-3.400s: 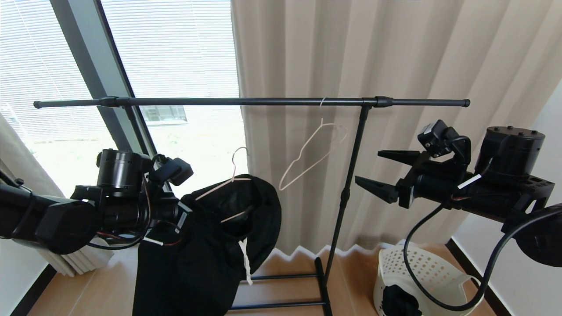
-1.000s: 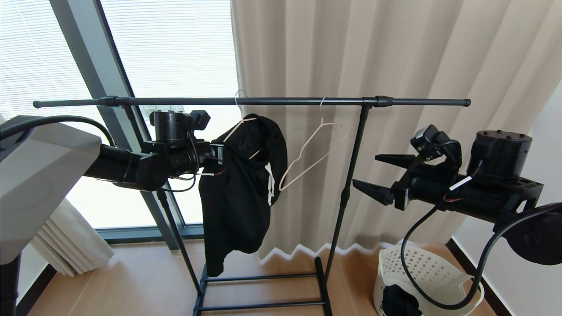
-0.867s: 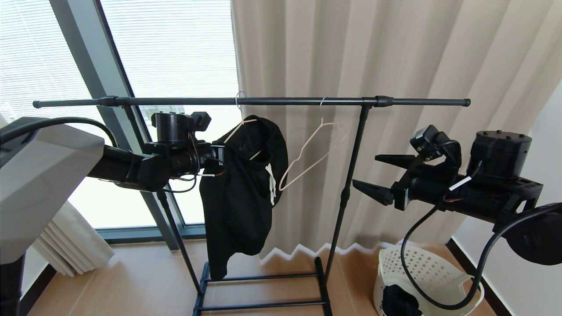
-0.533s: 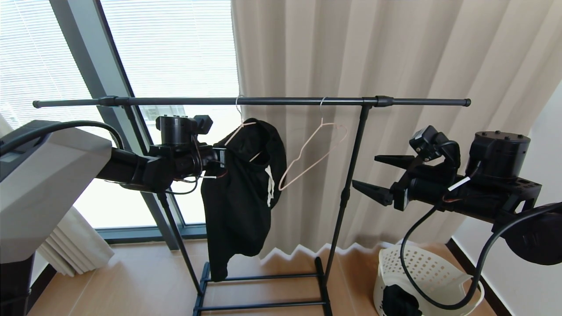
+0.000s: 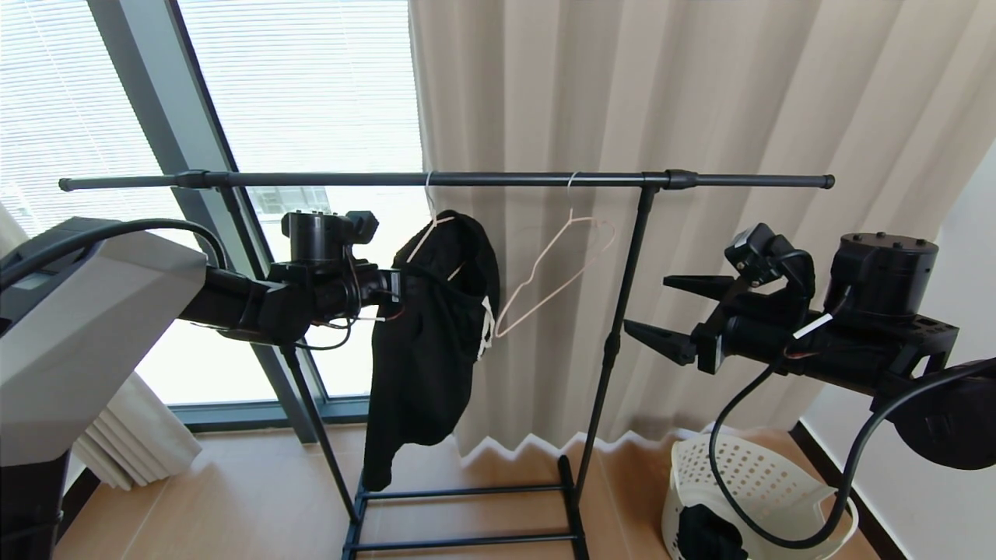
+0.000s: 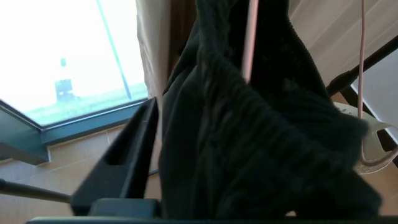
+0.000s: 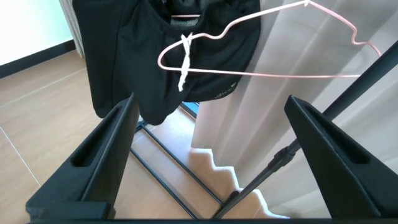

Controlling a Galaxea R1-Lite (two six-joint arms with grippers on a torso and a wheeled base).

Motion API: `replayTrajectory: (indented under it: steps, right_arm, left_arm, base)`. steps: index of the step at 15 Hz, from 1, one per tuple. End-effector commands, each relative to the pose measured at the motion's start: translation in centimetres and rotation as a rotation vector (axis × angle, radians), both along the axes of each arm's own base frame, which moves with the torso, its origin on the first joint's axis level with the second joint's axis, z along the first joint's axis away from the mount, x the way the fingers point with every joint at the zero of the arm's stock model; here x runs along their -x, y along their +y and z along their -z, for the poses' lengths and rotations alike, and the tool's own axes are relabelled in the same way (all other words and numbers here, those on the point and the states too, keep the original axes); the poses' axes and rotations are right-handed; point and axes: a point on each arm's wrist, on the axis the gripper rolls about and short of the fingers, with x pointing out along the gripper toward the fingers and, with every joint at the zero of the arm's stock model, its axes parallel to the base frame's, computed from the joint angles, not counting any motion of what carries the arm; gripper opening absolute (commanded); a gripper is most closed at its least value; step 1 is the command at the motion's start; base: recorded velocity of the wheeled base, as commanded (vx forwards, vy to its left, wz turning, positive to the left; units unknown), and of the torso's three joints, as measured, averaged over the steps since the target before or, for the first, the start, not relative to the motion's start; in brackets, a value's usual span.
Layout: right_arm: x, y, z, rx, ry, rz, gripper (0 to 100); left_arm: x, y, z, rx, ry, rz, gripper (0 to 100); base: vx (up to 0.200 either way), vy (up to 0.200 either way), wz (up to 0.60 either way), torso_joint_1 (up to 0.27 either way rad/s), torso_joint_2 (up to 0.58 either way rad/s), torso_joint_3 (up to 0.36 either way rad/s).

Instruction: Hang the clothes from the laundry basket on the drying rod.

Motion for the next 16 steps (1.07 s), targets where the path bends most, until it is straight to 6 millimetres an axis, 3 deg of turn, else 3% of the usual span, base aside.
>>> replayTrajectory:
  steps: [1, 8, 14, 16]
  right_arm:
    - [0.1, 0.0, -0.2, -0.001, -0.005, -0.001, 100]
    - [0.9, -0.3, -1.5, -0.011, -0.045, 0.002, 100]
    - [1.6, -0.5, -2.6, -0.016, -0.078, 0.039, 100]
    - [3.9, -1.3, -4.3, -0.032, -0.127, 0.060, 100]
  left_arm:
    - [1.1, 0.2, -0.7, -0.005, 0.004, 0.002, 100]
    - [7.5, 1.6, -2.0, -0.173, 0.018, 0.072, 100]
    - [15.2, 2.0, -4.8, -0.194, -0.021, 0.129, 100]
    - [18.2, 2.6, -5.6, -0.187, -0.042, 0.133, 100]
  base:
    - [0.000, 0.000, 0.00, 0.000, 0.00, 0.000]
    - [0.000, 0.000, 0.00, 0.000, 0.00, 0.000]
    - [0.000, 0.000, 0.00, 0.000, 0.00, 0.000]
    - [0.000, 0.000, 0.00, 0.000, 0.00, 0.000]
